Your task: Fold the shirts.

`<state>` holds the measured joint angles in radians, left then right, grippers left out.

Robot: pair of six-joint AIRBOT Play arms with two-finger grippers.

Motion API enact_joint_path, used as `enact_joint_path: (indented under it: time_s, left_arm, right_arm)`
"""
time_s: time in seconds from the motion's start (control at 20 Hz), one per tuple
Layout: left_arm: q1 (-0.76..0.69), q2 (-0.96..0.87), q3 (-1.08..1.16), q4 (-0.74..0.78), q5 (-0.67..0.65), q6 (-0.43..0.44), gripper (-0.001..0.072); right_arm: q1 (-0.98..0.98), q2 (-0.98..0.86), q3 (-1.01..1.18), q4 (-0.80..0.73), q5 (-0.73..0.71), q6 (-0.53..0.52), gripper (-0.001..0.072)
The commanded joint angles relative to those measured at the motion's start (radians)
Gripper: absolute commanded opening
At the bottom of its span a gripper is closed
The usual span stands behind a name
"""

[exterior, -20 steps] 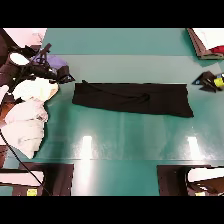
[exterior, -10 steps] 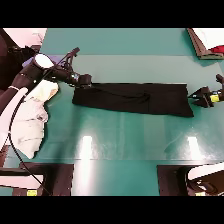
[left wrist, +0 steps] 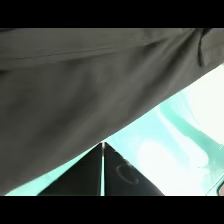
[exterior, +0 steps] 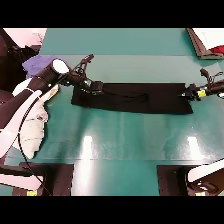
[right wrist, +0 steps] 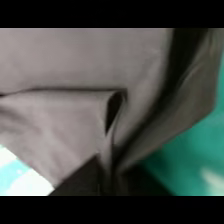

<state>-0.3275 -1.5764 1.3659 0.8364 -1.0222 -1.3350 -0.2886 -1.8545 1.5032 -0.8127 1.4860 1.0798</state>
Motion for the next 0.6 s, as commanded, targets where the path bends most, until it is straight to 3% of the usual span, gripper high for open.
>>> enact_joint_path:
  time_s: [0.0,0.25,0.55]
  left_arm:
    - [-0.043,-0.023,0.004,-0.003,0.085,-0.002,0.0025]
    - [-0.058,-0.143,0.17,-0.011,0.108,-0.002,0.0025]
    - [-0.101,-0.338,0.386,-0.033,0.097,-0.023,0.0025]
  right_arm:
    - [0.05,0.004,0.08,0.009,0.082,0.01,0.0014]
    - [0.133,0.126,0.198,0.009,0.098,0.182,0.0013]
    - [0.312,0.173,0.492,0.01,0.153,0.328,0.0012]
